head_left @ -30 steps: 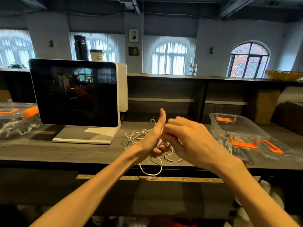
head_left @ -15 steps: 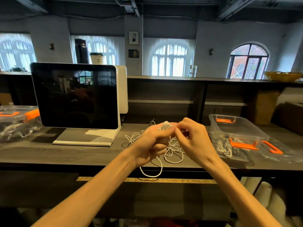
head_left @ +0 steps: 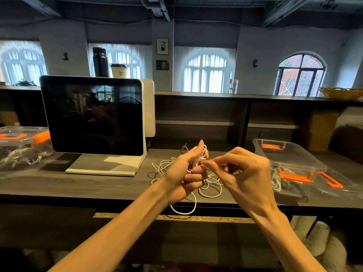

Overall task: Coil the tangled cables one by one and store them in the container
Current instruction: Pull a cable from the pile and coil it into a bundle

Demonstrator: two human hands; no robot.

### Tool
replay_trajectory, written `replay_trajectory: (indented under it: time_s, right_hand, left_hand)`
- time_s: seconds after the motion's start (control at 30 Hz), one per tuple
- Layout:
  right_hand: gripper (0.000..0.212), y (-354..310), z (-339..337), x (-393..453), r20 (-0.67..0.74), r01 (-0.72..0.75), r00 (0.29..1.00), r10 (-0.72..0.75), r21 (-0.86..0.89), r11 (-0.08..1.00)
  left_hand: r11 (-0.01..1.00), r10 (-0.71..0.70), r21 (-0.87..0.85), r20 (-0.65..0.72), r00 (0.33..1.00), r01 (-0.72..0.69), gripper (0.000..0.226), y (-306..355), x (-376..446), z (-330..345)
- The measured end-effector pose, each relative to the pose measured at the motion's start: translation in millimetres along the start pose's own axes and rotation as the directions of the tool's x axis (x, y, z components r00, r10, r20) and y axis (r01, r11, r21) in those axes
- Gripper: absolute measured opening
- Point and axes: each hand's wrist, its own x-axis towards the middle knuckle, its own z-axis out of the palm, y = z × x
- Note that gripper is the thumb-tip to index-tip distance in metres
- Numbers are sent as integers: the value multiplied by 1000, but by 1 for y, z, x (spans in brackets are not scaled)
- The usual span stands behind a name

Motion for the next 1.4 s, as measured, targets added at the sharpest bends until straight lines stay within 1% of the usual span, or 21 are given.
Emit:
replay_trajectory:
  time_s: [0.03, 0.07, 0.13, 0.17, 0.23, 0.3, 0.4, 0.5, 0.57, 0.67, 0.7, 0.8, 0.9, 1.0, 1.13, 1.23, 1.4]
  right_hand:
    - [14, -3, -3, 1, -16, -35, 999, 36, 72, 997]
    - [13, -6, -4, 2, 4, -89, 996, 90, 192, 977]
    - [16, -7, -4, 5, 142, -228, 973, 183, 442, 868]
    - [18, -5, -3, 5, 189, -259, 964, 189, 493, 831]
    - [20, 0, 0, 5, 185, -233, 969, 164, 469, 852]
    - [21, 5, 3, 3, 161, -191, 977, 138, 393, 899]
    - [23, 8, 2, 3, 184, -90, 982, 32, 321, 943]
    - [23, 14, 3, 5, 154, 39, 985, -75, 224, 974]
    - [23, 17, 5, 7, 183, 78, 977, -113, 186, 979]
    - [24, 18, 3, 11, 311, 22, 946, -93, 223, 974]
    - [23, 18, 1, 13, 335, 1, 939, -83, 238, 971]
    - [21, 15, 1, 18, 317, -41, 947, -44, 257, 965]
    - [20, 7, 7, 16, 318, -133, 947, 38, 282, 950]
    - [20, 2, 14, 11, 337, -209, 935, 107, 283, 936]
    - [17, -6, 20, 11, 254, -186, 959, 124, 237, 953]
    - [17, -12, 23, 14, 191, -177, 972, 136, 217, 960]
    - [18, -16, 25, 18, 168, -181, 974, 153, 170, 969]
  left_hand:
    - [1000, -5, -30, 16, 1000, 5, 45, 0, -1, 0]
    - [998, -1, -58, 33, 999, 3, 44, 0, -1, 0]
    - [997, 9, -78, 61, 998, -5, 43, 1, -2, 1]
    - [997, 8, -71, 74, 997, -3, 44, 2, -4, 2]
    - [998, -5, -59, 106, 994, 11, 46, 2, -6, 8]
    - [997, -17, -72, 112, 994, 25, 47, 2, -9, 11]
    - [993, -23, -112, 130, 991, 38, 47, 5, -11, 8]
    - [991, -48, -116, 183, 982, 70, 47, 4, -12, 4]
    - [985, -60, -144, 212, 975, 91, 48, 3, -12, 2]
    - [974, -72, -193, 238, 969, 120, 48, 3, -13, -4]
    - [970, -69, -209, 256, 964, 125, 48, 4, -13, -6]
    - [961, -58, -243, 289, 955, 132, 48, 5, -14, -7]
    - [969, -20, -237, 215, 976, 72, 40, 7, -13, -5]
    - [982, -3, -187, 119, 993, 26, 44, 9, -12, -6]
    - [990, 34, -142, 80, 996, -23, 49, 8, -13, -7]
    - [997, 49, -68, 57, 997, -45, 52, 7, -13, -8]
    - [999, 41, 14, 103, 994, -43, 55, 8, -14, -10]
